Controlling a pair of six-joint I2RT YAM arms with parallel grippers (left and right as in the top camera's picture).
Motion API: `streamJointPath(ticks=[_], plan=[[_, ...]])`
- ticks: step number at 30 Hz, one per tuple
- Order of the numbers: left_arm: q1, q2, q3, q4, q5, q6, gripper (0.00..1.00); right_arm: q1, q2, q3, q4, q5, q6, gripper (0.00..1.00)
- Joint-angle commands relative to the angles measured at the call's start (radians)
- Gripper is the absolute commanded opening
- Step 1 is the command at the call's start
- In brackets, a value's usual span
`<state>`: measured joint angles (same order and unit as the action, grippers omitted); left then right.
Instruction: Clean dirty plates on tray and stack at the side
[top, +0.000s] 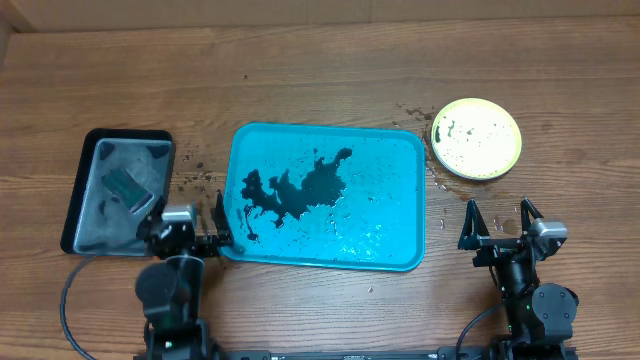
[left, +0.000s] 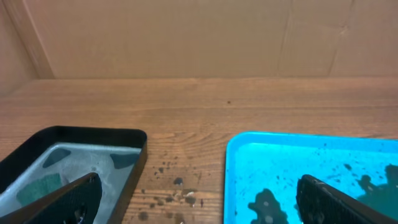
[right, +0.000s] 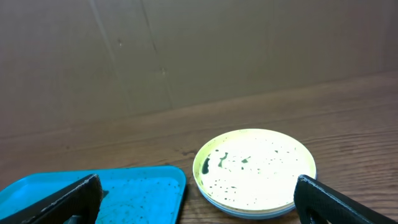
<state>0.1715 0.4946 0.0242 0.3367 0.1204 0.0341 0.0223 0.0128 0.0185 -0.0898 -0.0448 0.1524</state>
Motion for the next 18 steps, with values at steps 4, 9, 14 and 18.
streamJointPath(ticks=[4, 9, 14, 18], plan=[[-0.049, -0.143, -0.019, -0.101, -0.018, 0.048, 1.0, 0.01, -0.01, -0.01, 0.008, 0.006, -0.007, 1.0], [-0.13, -0.268, -0.019, -0.274, -0.127, 0.048, 1.0, 0.01, -0.01, -0.01, 0.008, 0.006, -0.007, 1.0], [-0.183, -0.408, -0.019, -0.417, -0.179, 0.048, 1.0, 0.01, -0.01, -0.01, 0.008, 0.006, -0.007, 1.0], [-0.183, -0.481, -0.019, -0.415, -0.145, 0.048, 1.0, 0.01, -0.01, -0.01, 0.008, 0.006, -0.007, 1.0]])
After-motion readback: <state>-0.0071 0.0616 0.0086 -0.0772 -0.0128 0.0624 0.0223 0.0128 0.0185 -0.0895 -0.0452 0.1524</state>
